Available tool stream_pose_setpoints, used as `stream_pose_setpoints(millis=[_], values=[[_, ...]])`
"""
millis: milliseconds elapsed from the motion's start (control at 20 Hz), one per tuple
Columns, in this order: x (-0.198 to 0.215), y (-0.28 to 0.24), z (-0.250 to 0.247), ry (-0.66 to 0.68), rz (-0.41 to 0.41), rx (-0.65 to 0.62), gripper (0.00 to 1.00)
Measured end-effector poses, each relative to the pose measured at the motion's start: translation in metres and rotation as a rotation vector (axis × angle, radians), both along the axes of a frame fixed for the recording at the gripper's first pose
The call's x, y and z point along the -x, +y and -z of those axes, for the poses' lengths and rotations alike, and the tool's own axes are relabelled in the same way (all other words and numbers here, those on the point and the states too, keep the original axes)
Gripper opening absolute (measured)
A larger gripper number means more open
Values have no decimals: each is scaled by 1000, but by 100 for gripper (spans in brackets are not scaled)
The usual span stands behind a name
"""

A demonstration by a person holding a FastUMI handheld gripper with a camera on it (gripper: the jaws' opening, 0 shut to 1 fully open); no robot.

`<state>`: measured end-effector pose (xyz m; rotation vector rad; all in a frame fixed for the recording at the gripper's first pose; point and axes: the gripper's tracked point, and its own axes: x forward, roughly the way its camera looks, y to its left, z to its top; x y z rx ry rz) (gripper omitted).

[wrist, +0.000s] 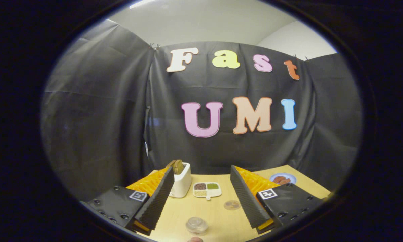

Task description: Take the bottle from table, then pour the juice into the cup, finally place the bottle on the coaster

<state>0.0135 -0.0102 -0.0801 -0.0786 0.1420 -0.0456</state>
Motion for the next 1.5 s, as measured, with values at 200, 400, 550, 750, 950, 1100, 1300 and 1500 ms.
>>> stream_pose_setpoints(millis=[200,400,550,750,950,1100,1300,1500], values=[[3,-6,45,89,15,5,100],[3,-7,92,183,23,12,100],[4,-7,128,254,29,2,100],[5,-10,173,338,39,-9,100],[7,-15,221,439,37,23,100],[11,-19,252,504,32,40,100],[18,-22,280,578,23,46,100],[21,-19,294,625,13,32,100]])
